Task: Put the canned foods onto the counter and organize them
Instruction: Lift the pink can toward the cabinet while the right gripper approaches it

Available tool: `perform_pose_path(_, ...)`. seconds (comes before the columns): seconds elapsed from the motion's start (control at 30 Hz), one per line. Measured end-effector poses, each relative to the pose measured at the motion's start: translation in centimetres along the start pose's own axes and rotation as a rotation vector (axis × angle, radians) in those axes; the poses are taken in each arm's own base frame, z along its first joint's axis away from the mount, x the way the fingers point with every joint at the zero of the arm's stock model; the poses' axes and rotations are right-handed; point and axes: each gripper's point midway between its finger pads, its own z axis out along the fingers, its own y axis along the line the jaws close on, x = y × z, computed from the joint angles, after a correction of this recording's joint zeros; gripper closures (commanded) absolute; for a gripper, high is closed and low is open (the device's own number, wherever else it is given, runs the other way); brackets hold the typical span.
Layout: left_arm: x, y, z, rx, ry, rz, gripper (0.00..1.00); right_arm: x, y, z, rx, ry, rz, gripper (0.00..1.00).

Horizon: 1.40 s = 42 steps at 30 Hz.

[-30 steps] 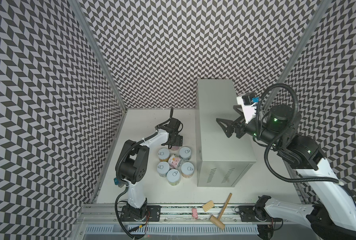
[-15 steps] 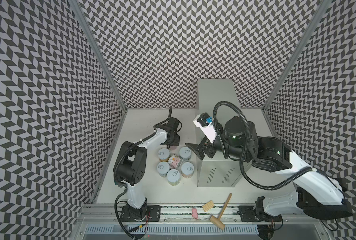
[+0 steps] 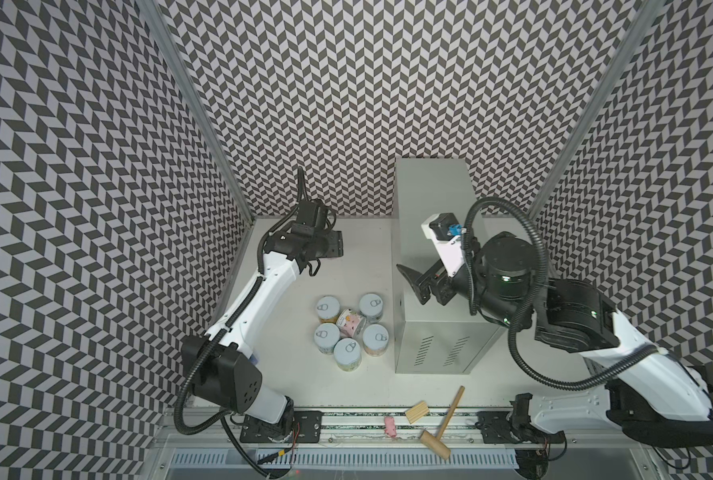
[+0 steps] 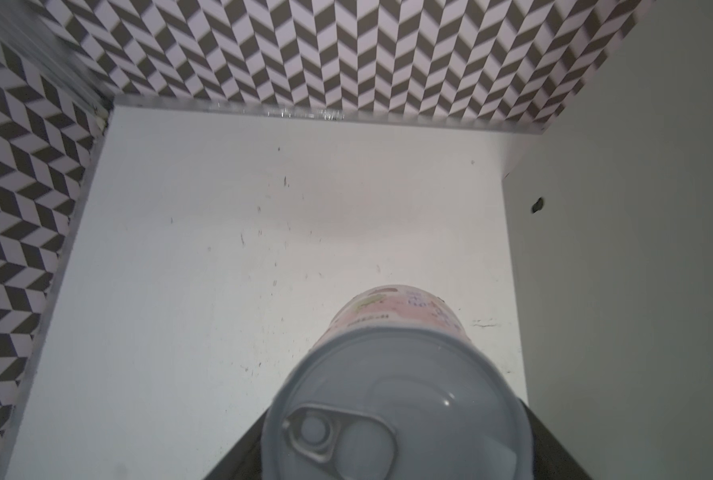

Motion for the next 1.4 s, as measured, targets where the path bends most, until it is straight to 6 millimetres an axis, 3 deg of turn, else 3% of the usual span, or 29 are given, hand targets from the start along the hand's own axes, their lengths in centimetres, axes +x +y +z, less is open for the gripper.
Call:
perform_pose_path(0.17,-4.3,-1.6,-5.9,0.097,-0.122,0.018,0.47,-0.9,-4.4,-3.4,0.156,-0.058,0.052,0.01)
perform_pose_path(0.33,-7.8,-4.5,-11.3,0.205,-0.223,0.061,0.46,0.6,-8.0,-4.3,0.352,-0.007,0.076,0.01)
perform_pose_path(0.47,-9.5,-8.0,-14.7,0.305,-0.274,0.112,0.45,2.4,-8.2,-4.2,0.374,0.033,0.066,0.01)
perform_pose_path(0.63,-8.8,-11.8,-15.5,0.391,-0.255,0.175,0.46,4.2,-8.5,-5.3,0.356,0.042,0.052,0.01)
perform_pose_path(0.87,-6.2,-17.0,-15.8,0.506,-0.195,0.286,0.48,7.7,-5.8,-4.1,0.205,0.048,-0.065,0.01)
perform_pose_path(1.07,-4.3,-18.9,-18.3,0.620,-0.198,0.363,0.48,9.3,-2.3,-0.9,0.092,0.038,-0.200,0.01)
perform_pose_path(1.4,-2.0,-17.7,-24.0,0.774,-0.269,0.432,0.48,5.7,1.4,0.1,-0.073,-0.087,-0.293,0.01)
